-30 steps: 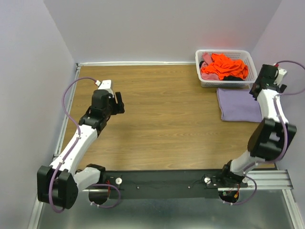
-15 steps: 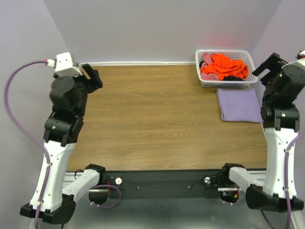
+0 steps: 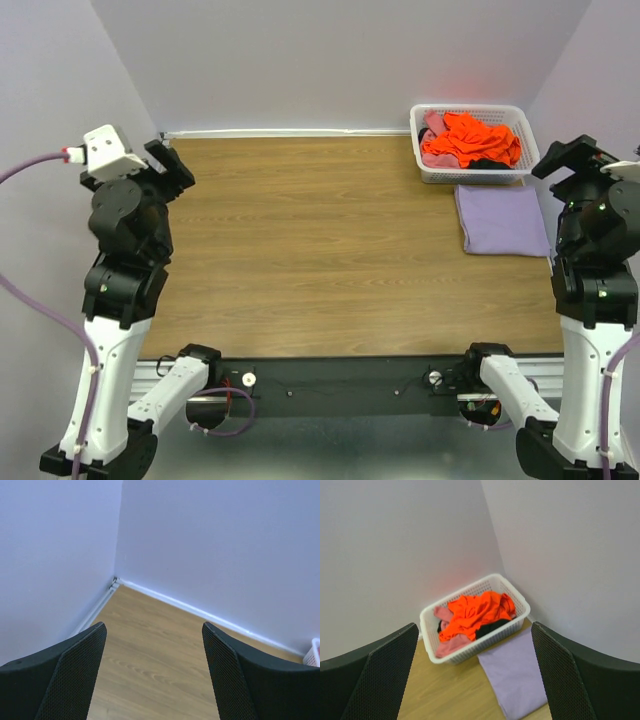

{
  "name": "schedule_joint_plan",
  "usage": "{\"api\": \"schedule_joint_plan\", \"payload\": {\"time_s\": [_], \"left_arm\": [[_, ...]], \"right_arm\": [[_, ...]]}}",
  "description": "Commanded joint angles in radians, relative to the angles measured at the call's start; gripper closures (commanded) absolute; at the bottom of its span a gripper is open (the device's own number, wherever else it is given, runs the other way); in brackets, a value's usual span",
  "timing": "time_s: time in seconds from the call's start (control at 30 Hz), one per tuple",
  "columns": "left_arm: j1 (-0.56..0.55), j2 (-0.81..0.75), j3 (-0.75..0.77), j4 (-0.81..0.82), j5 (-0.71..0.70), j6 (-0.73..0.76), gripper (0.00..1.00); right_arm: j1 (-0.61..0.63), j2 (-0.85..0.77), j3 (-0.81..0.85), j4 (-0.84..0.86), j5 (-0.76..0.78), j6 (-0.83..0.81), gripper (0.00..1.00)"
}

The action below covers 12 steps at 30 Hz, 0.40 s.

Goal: Fold and stack the t-shirts
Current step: Reset both grippers

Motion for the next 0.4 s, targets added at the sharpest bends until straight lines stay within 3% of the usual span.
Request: {"api": "schedule_joint_plan", "payload": {"time_s": [0.0,0.37], "left_arm": [[0.005,0.037,-0.024,0.012,0.045,-0.041,0.15],[0.005,0.113,-0.019,0.041,0.109,-0.060,0.15]], "right_arm": [[0.012,-0.002,-0.040,-0.004,-0.049,-0.030,0.00],[0.023,-0.034,-0.083,-0.002,-0.051,-0.051,0.00]]}}
